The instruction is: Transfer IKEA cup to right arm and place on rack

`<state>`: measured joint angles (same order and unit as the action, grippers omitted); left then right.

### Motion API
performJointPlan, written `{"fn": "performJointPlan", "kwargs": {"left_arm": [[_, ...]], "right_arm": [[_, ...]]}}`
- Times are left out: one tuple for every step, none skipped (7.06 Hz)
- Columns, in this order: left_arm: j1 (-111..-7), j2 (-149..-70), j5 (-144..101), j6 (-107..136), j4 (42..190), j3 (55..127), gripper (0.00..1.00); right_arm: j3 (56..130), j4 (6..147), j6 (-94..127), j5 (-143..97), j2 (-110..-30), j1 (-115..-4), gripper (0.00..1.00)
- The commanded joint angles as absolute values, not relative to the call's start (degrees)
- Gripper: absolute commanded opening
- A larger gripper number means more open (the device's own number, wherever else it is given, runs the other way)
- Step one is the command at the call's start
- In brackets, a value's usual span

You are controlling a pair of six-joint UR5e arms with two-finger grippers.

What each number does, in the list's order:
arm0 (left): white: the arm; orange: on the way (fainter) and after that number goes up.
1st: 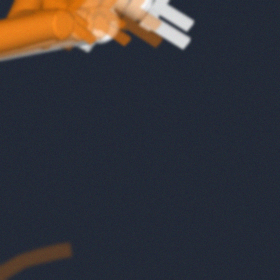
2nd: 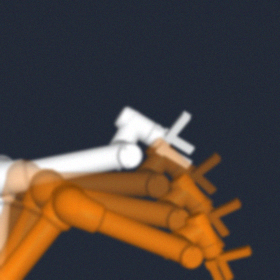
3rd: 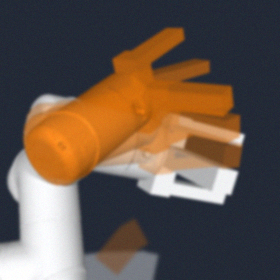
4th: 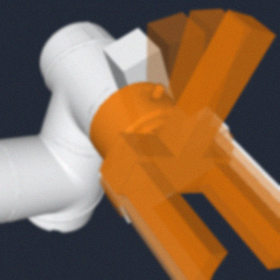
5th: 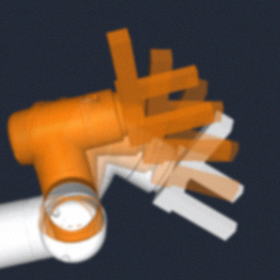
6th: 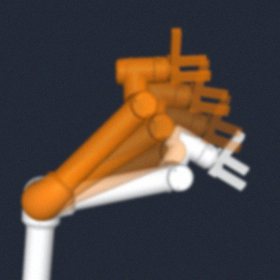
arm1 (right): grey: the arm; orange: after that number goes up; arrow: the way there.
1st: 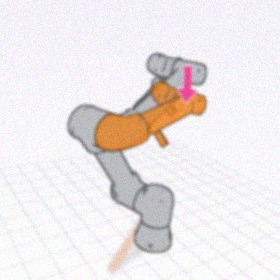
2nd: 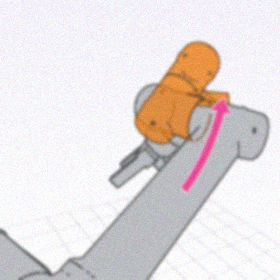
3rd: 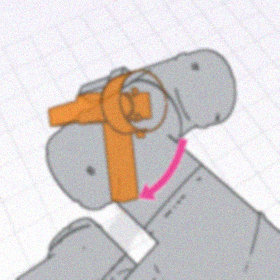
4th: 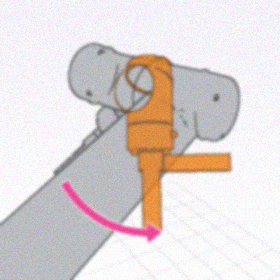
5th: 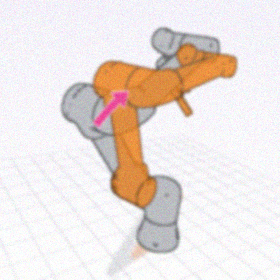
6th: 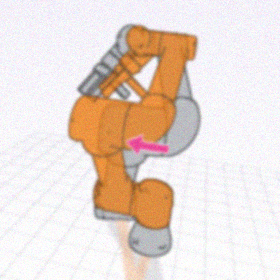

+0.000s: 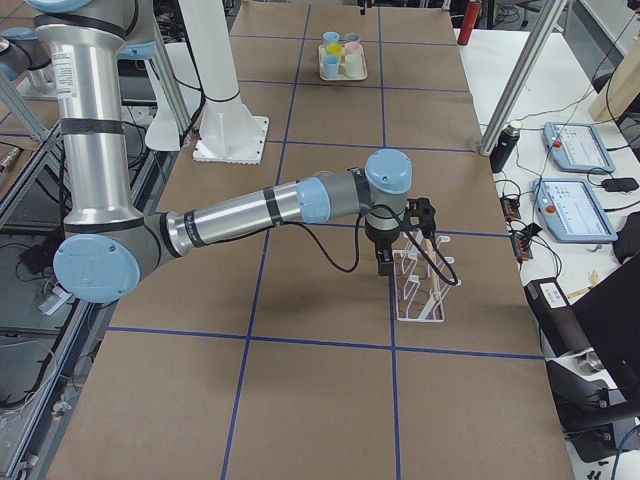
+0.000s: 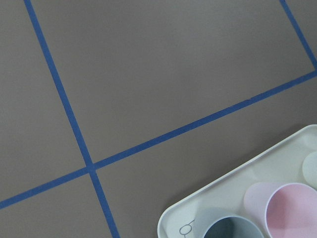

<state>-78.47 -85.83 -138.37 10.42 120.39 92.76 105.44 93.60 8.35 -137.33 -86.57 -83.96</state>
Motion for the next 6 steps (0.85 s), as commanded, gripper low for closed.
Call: {"fn": "performJointPlan", "kwargs": {"left_arm": [[-73.32, -83.41, -136.5, 19.06, 128.05, 91.68, 0.99], [-72.26, -83.67, -134.93, 19.16, 128.06, 91.06, 0.99], [-71.72, -83.93, -134.13, 19.07, 128.32, 90.18, 0.91], [-71.63, -84.11, -134.03, 18.99, 128.41, 89.65, 0.85], [-71.63, -84.11, -134.03, 18.9, 128.41, 89.65, 0.82], [-69.98, -84.11, -133.95, 18.9, 128.23, 89.65, 0.82]], "right_arm": [[106.61, 93.6, 9.67, -137.29, -86.22, -83.5, 1.0], [106.61, 93.6, 9.67, -137.29, -86.05, -83.5, 1.0], [106.61, 93.6, 9.75, -137.37, -86.04, -83.24, 1.0], [106.7, 93.6, 10.71, -137.37, -85.96, -82.88, 1.0], [106.96, 93.6, 11.16, -137.46, -85.96, -82.71, 1.0], [106.96, 93.6, 11.25, -138.16, -85.96, -82.62, 1.0]]}}
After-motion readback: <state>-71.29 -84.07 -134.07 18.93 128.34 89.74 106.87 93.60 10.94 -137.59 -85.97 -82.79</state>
